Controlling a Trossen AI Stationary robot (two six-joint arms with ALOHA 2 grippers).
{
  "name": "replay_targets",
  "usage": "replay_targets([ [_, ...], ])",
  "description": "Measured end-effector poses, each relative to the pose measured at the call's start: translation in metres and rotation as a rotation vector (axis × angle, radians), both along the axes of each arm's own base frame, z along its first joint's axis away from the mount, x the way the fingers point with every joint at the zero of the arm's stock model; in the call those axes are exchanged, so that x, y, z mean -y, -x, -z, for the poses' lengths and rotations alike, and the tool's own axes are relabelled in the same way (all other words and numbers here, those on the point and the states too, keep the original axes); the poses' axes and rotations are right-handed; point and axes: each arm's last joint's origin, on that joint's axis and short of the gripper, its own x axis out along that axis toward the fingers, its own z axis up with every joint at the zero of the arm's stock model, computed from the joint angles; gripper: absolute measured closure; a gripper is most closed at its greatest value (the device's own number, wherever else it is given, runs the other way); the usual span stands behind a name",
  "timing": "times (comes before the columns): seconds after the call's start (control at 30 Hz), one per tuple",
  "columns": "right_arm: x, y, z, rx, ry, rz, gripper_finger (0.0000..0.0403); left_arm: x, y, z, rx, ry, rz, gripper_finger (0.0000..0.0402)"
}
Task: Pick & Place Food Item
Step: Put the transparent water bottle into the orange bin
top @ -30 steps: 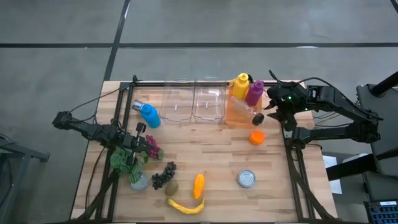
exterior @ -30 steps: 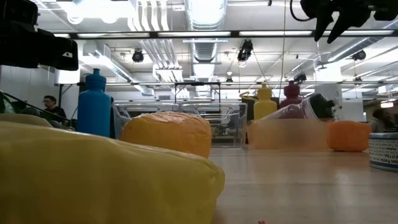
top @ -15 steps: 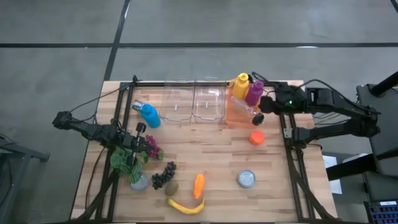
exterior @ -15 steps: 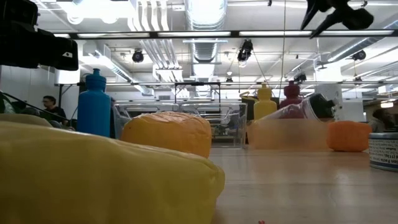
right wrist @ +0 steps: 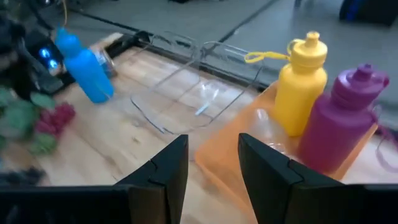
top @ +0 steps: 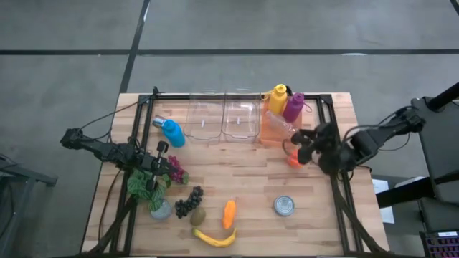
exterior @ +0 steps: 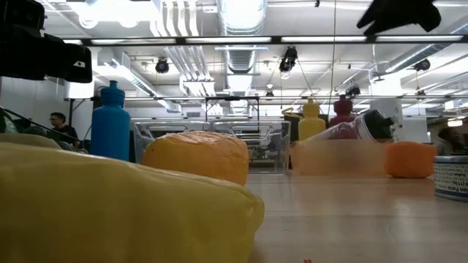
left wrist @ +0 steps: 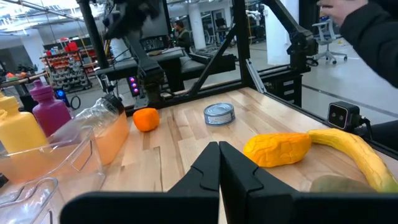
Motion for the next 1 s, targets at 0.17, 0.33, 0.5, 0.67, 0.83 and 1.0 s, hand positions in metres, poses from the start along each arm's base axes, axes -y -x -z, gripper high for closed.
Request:
replay_targets([
  [0.17, -0.012, 0.01, 0.039, -0.1, 0.117, -0.095, 0.0266, 0.0, 0.0, 0.0, 0.0, 0.0, 0.0, 0.04],
  [0.33, -0.017, 0.02, 0.063, 0.025, 0.127, -0.049, 0.0266, 0.0, 0.0, 0.0, 0.0, 0.0, 0.0, 0.04],
  [0.5, -0.023, 0.027, 0.074, 0.044, 0.122, -0.092, 0.0266, 0.0, 0.0, 0.0, 0.0, 0.0, 0.0, 0.04],
  [0.67, -0.027, 0.031, 0.08, 0.005, 0.16, -0.154, 0.0266, 0.0, 0.0, 0.0, 0.0, 0.0, 0.0, 0.04],
  [0.83, -0.025, 0.034, 0.089, -0.076, 0.125, -0.171, 0.0266, 0.0, 0.0, 0.0, 0.0, 0.0, 0.0, 0.04],
  [1.0, -0.022, 0.038, 0.096, -0.138, 0.109, -0.172, 0.0266, 0.0, 0.0, 0.0, 0.0, 0.0, 0.0, 0.04],
])
